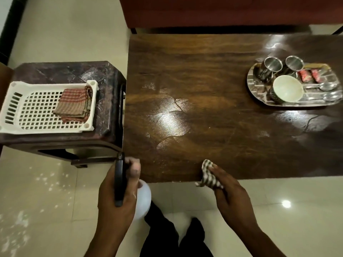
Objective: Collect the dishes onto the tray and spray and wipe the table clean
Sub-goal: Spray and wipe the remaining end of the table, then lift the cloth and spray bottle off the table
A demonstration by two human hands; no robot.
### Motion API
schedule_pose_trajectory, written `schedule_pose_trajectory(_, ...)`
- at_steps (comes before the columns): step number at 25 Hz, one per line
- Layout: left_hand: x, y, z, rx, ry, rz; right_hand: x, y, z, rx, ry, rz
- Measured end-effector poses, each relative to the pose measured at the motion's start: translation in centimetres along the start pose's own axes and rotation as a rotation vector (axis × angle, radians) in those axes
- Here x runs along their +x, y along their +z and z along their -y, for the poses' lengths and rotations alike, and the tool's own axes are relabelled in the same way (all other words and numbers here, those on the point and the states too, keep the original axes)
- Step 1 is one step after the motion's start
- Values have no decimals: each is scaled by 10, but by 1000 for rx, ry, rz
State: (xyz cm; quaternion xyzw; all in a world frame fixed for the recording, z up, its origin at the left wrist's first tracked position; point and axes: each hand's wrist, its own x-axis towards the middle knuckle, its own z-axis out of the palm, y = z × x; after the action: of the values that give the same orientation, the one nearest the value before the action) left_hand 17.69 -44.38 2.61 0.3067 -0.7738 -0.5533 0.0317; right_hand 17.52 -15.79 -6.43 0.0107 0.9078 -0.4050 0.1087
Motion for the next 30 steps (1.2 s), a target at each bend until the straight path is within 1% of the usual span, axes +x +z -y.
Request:
schedule_pose_trajectory(3, 1, 11, -14, -70, 74, -15, 2, -8, 20, 444, 298, -89)
schedule_pose_trajectory(4, -1, 13, -19, -96, 94, -17, 2, -9, 26, 600, 423, -106)
schedule_pose_trajectory(6, -9, 8, -32, -139, 76, -23, -3, -17, 48, 952, 635, -94)
schedule_pose_trajectory(7, -15, 4, -41, -140, 56, -16, -7, -24, 60, 1078, 696, -75)
schedule_pose_trajectory(8, -22, -2, -49, -117, 45, -2, -11, -32, 75, 1153, 726, -36)
schedule_pose_trajectory(10, -44, -24, -73, -51, 2, 19, -27, -53, 108, 1171, 714, 50)
schedule_pose_trajectory(13, -83, -63, -120, 34, -90, 12, -55, -91, 149, 1153, 659, 67)
schedule_pose_trajectory(15, -108, -94, -136, 66, -135, 12, -71, -110, 168, 1173, 636, 97)
schedule_pose_trajectory(17, -132, -125, -142, 116, -83, -13, -84, -126, 185, 1204, 622, 142)
schedule_pose_trajectory(20, -160, -170, -156, 121, -19, -110, -91, -140, 218, 1241, 643, 227)
schedule_pose_trajectory(24, -165, -214, -170, 64, -18, -215, -75, -131, 268, 1242, 644, 324)
schedule_pose_trajectory(27, -144, -246, -170, 28, 21, -242, -61, -104, 307, 1235, 629, 327)
schedule_pose_trajectory(30, -104, -285, -167, 4, 68, -243, -46, -69, 357, 1253, 588, 327)
